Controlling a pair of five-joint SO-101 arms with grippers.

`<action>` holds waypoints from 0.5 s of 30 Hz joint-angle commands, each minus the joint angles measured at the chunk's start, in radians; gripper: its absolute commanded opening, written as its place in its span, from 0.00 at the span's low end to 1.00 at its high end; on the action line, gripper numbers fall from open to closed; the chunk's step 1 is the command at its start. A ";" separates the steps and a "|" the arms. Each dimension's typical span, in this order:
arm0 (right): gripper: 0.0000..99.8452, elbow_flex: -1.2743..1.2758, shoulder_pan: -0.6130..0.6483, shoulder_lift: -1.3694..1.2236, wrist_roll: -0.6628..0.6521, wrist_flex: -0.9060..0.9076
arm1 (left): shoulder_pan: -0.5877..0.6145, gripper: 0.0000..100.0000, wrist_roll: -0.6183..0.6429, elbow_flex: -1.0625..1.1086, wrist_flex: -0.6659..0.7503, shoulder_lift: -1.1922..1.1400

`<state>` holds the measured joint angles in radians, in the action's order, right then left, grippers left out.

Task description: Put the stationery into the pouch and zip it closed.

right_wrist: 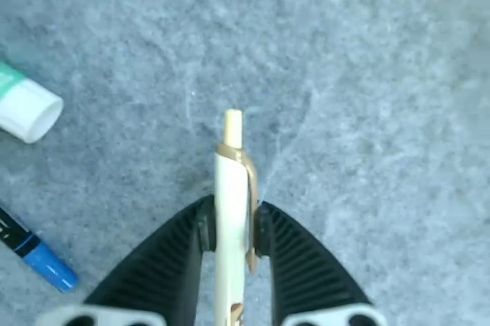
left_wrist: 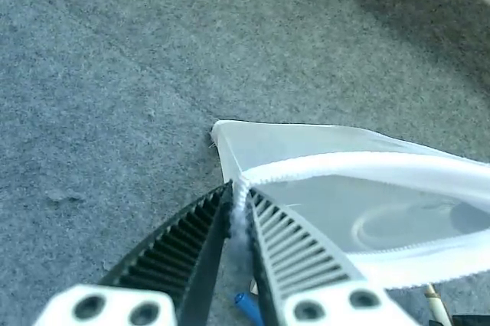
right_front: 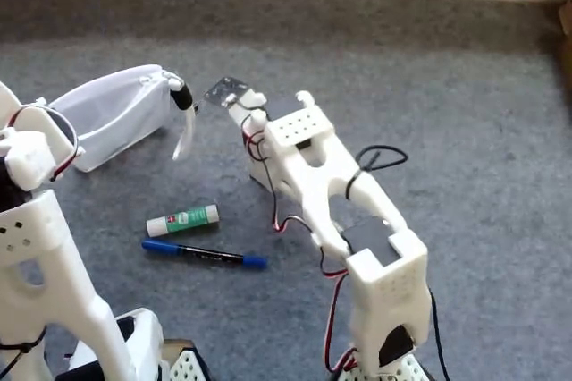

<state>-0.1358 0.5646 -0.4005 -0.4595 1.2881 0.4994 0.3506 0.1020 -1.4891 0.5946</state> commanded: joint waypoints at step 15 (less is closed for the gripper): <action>0.01 -0.035 -0.159 0.450 0.114 0.054 | -0.283 0.01 -0.008 -0.035 0.012 0.022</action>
<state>-0.1358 0.4189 -0.0721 -0.4058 1.3311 0.2984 0.3491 0.1020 -1.4891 0.5961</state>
